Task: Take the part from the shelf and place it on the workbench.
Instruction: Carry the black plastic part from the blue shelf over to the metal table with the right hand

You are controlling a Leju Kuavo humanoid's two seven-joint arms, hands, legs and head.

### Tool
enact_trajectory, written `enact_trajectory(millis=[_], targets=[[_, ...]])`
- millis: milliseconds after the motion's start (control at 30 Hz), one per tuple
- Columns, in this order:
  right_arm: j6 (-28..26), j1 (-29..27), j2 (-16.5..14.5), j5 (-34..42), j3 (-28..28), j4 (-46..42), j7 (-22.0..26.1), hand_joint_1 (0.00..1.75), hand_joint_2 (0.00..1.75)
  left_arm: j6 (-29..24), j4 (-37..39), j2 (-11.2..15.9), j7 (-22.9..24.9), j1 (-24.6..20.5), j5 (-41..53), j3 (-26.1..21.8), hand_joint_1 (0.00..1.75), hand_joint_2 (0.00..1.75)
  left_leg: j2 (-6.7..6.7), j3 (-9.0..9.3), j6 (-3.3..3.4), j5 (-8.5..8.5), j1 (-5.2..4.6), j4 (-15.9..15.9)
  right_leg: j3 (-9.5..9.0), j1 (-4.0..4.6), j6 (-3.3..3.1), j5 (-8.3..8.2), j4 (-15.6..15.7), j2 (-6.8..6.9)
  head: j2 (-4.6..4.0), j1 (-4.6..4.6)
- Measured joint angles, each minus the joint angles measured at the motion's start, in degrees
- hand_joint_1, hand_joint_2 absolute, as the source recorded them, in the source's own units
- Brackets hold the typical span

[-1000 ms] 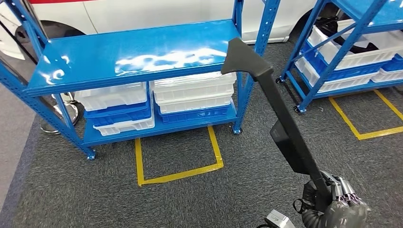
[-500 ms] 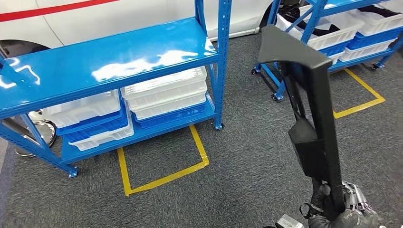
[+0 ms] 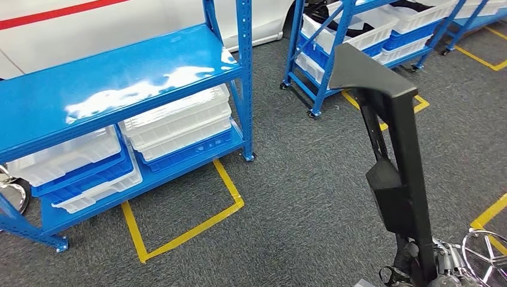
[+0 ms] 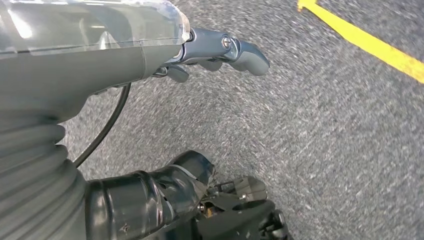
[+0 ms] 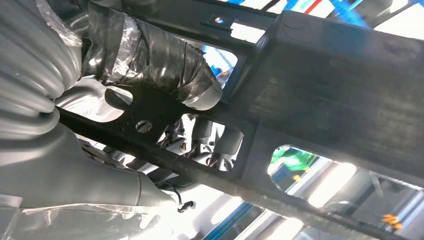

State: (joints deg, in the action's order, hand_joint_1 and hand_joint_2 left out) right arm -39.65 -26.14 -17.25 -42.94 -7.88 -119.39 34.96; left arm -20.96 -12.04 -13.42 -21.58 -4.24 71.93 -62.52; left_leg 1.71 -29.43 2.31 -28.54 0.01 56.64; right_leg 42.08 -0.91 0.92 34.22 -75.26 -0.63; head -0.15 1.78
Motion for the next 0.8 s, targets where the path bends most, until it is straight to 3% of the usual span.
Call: enact_trajectory(millis=[33,67,133,200,267,300,367,433,500,533,567,600,667,733,800], targets=[[0.0,-0.1,0.0,0.0,-0.1,0.0,0.0,1.75,1.75,0.0,0.0,0.0,0.0,0.0,0.0,0.0,0.00,1.75,0.76,0.01,-0.05,-0.08,0.00,0.0,-0.24,-0.13,0.15,-0.50,0.0,0.20,0.00,-0.01],[0.0,-0.1,0.0,0.1,-0.2,0.0,0.1,1.75,1.75,0.0,0.0,0.0,0.0,0.0,0.0,-0.1,0.00,1.75,1.49,0.07,-0.19,-0.19,0.03,0.1,-1.58,-0.27,0.27,-1.89,2.1,0.57,0.00,-0.01],[0.0,-0.1,0.0,0.2,-0.3,0.0,0.5,1.75,1.75,0.0,0.0,0.0,0.0,-0.1,0.0,-0.1,0.00,1.75,2.71,0.16,-0.73,-0.69,-0.07,0.5,-5.90,-0.21,0.31,-4.91,9.5,2.74,0.00,0.00],[0.0,-0.1,-0.1,0.3,-0.3,-0.1,0.9,1.75,1.75,0.0,0.0,0.0,-0.2,-0.1,-0.1,-0.3,0.00,1.75,3.64,0.20,-1.35,-1.24,-0.33,1.1,-8.23,0.07,-0.33,-5.83,14.0,4.28,0.00,-0.07],[0.0,-0.3,-0.3,0.3,-0.4,-0.1,1.1,1.75,1.75,0.0,0.0,0.0,-0.5,-0.3,-0.2,-0.3,0.00,1.75,4.54,0.45,-1.79,-1.45,-0.42,1.2,-8.09,0.27,-1.17,-5.68,14.4,3.57,0.00,-0.15],[0.0,-0.4,-0.4,0.3,-0.4,-0.2,1.2,1.75,1.75,0.0,0.0,0.0,-0.6,-0.4,-0.2,-0.3,0.00,1.75,4.38,0.57,-2.08,-1.68,-0.29,1.3,-8.04,0.27,-1.45,-5.77,14.5,3.07,0.00,-0.14],[0.0,-0.7,-0.6,0.3,-0.4,-0.4,1.3,1.75,1.75,0.0,0.0,0.0,-0.7,-0.4,-0.2,-0.4,0.00,1.75,2.15,-0.25,-2.64,-3.55,0.04,3.5,-7.99,0.13,-2.08,-5.99,14.7,2.02,0.00,-0.13],[0.0,-0.9,-0.9,0.3,-0.4,-0.6,1.3,1.75,1.75,0.0,0.0,0.0,-0.6,-0.2,-0.1,-0.4,0.00,1.75,-0.49,-3.15,-2.93,-7.21,0.28,9.9,-7.90,0.13,-2.58,-6.14,14.7,0.91,0.00,-0.15],[0.0,-1.1,-1.2,0.3,-0.5,-0.6,1.4,1.75,1.75,0.0,0.0,0.0,-0.5,0.0,-0.1,-0.4,0.00,1.75,-1.11,-6.33,-2.91,-9.48,0.31,16.5,-7.84,0.30,-2.81,-6.21,14.7,-0.47,0.00,-0.15],[0.0,-1.2,-1.2,0.4,-0.5,-0.6,1.5,1.75,1.75,0.0,0.0,0.0,-0.4,0.1,0.0,-0.4,0.00,1.75,-1.21,-6.85,-2.80,-8.98,0.31,17.4,-7.88,0.37,-2.82,-6.22,14.7,-1.27,0.00,-0.15],[0.0,-1.4,-1.3,0.4,-0.5,-0.6,1.6,1.75,1.75,0.0,0.0,0.0,-0.3,0.1,0.0,-0.4,0.00,1.75,-1.38,-6.33,-2.61,-7.40,0.31,16.0,-7.98,0.41,-2.82,-6.23,14.7,-2.07,0.00,-0.15],[0.0,-1.6,-1.4,0.5,-0.6,-0.7,1.7,1.75,1.75,0.0,0.0,0.0,-0.3,0.1,0.1,-0.4,0.00,1.75,-1.93,-4.91,-2.37,-5.09,0.31,12.7,-8.12,0.41,-2.81,-6.24,14.7,-2.85,0.00,-0.14],[0.0,-1.9,-1.6,0.7,-0.7,-0.8,1.9,1.75,1.75,0.0,0.0,0.0,-0.3,0.2,0.1,-0.5,0.00,1.75,-4.41,-1.74,-1.91,-1.73,0.31,5.3,-8.20,0.38,-2.61,-6.31,14.6,-4.23,0.00,-0.13],[0.0,-2.1,-1.8,0.8,-0.8,-1.0,2.1,1.75,1.75,0.1,0.0,0.0,-0.4,0.1,0.1,-0.5,0.00,1.75,-5.93,-0.42,-1.66,-1.16,0.17,2.1,-7.75,0.18,-2.00,-6.64,14.6,-5.39,0.00,-0.14],[-0.1,-2.3,-1.8,0.8,-0.9,-1.1,2.2,1.75,1.75,0.2,0.0,0.0,-0.5,-0.1,0.0,-0.5,0.00,1.75,-5.01,-0.22,-1.27,-0.91,0.18,1.3,-7.33,-0.01,-1.21,-7.02,14.7,-6.23,0.00,-0.14]])
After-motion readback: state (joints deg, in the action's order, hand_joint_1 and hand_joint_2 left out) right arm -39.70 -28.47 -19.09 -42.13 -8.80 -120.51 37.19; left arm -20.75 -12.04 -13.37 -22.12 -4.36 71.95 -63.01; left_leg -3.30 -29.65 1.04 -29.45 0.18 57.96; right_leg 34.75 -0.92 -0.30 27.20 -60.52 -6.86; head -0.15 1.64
